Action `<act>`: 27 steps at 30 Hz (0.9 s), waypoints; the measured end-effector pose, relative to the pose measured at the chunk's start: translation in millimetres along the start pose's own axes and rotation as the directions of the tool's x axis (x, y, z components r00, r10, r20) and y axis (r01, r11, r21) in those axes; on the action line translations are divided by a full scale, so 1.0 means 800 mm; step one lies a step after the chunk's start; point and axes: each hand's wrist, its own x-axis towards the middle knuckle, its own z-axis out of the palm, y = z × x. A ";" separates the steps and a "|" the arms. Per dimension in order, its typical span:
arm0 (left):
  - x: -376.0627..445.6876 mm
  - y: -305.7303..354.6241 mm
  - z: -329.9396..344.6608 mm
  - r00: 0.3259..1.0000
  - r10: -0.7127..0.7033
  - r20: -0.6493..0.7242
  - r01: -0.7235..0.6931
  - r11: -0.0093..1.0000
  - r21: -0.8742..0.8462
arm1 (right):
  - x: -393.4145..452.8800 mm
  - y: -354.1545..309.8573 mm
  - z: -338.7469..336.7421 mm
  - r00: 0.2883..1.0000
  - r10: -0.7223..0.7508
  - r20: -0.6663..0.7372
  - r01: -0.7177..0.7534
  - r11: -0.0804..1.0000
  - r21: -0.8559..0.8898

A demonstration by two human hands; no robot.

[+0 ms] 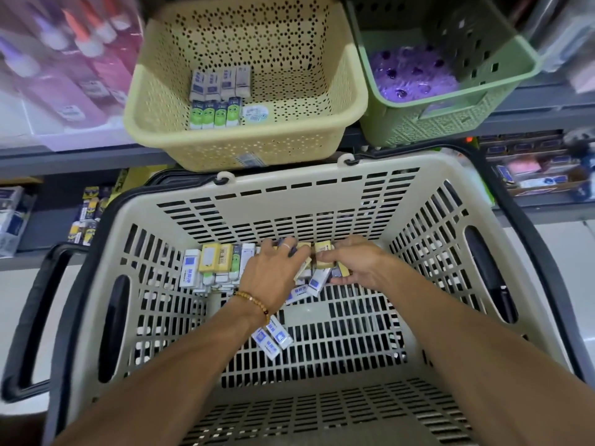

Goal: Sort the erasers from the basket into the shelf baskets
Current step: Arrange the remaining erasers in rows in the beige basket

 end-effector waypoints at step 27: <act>-0.080 -0.082 -0.209 0.903 -0.416 -0.112 -0.058 0.140 -0.988 | -0.228 -0.180 0.034 0.760 -0.646 0.072 0.601 0.741 0.301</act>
